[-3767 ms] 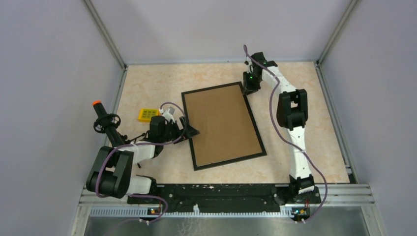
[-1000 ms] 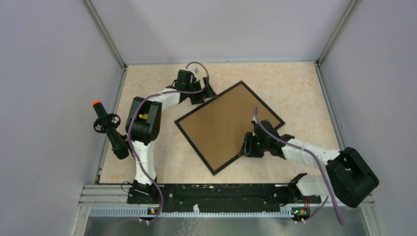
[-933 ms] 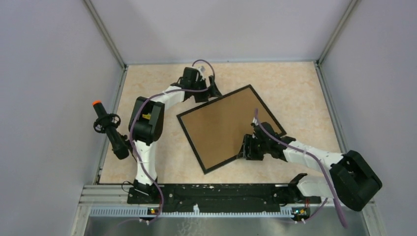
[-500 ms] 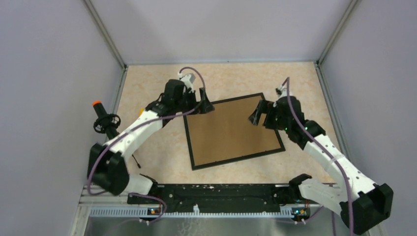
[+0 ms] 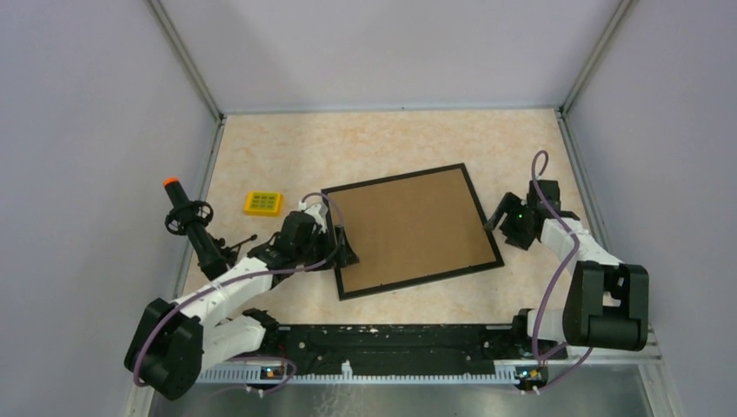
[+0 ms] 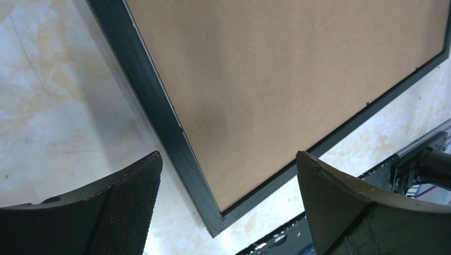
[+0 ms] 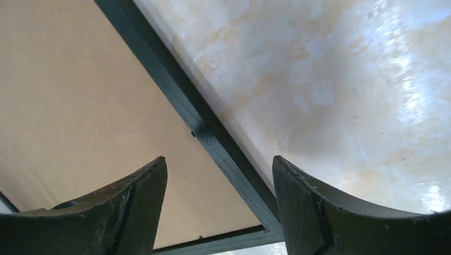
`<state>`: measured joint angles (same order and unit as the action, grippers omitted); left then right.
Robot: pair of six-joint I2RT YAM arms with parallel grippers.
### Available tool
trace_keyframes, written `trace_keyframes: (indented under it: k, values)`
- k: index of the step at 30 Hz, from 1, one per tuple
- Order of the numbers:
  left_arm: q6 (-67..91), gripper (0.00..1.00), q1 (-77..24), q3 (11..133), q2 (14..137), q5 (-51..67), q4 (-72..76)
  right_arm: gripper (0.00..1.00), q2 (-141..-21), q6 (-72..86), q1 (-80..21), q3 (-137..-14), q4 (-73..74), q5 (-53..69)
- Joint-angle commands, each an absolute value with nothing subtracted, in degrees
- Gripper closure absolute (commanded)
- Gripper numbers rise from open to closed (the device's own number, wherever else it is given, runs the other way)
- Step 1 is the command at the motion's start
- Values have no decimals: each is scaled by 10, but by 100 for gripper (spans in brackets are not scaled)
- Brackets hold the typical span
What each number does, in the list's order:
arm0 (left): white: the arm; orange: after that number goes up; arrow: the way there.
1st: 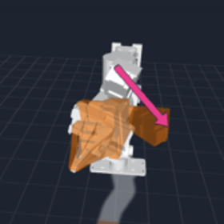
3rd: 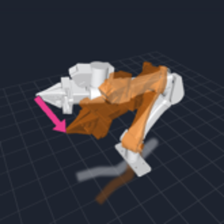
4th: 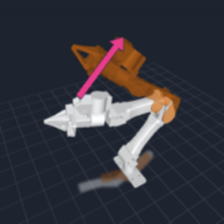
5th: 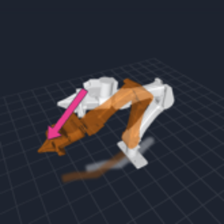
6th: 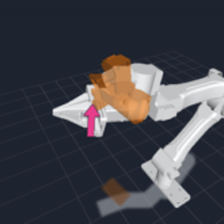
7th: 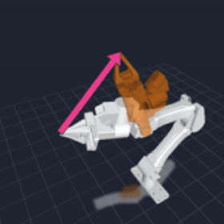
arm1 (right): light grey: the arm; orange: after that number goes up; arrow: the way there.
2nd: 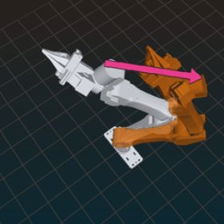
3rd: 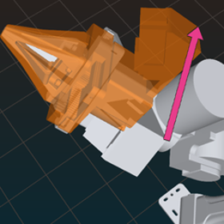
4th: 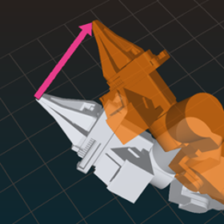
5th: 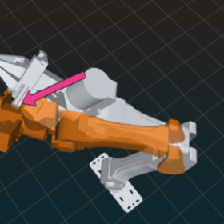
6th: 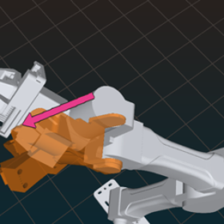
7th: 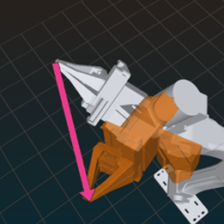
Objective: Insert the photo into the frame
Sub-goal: Adjust the photo frame at the center of the board, then install the photo frame at the center of the board.
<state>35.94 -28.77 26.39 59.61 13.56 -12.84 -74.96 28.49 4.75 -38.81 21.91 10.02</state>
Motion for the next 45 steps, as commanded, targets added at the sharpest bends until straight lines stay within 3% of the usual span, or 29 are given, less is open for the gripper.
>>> trace_keyframes:
  k: [1, 8, 15, 19, 24, 34, 45]
  values:
    - [365, 1, -286, 285, 660, 122, -62, 28, -739, 267, 48, -362, 171, 138]
    - [347, 1, -271, 290, 725, 106, 9, 37, -742, 273, -35, -323, 166, 208]
    - [347, 1, -198, 316, 787, 112, 27, 38, -694, 320, -125, -320, 193, 245]
    - [350, 1, -189, 316, 800, 113, 32, 37, -673, 287, -120, -371, 296, 93]
    - [352, 1, -179, 300, 788, 118, 45, 48, -685, 280, -52, -385, 280, 132]
    - [354, 1, -169, 291, 789, 130, 55, 69, -722, 259, -50, -414, 291, 64]
    - [354, 1, -165, 284, 785, 139, 65, 74, -777, 249, -51, -411, 258, 54]
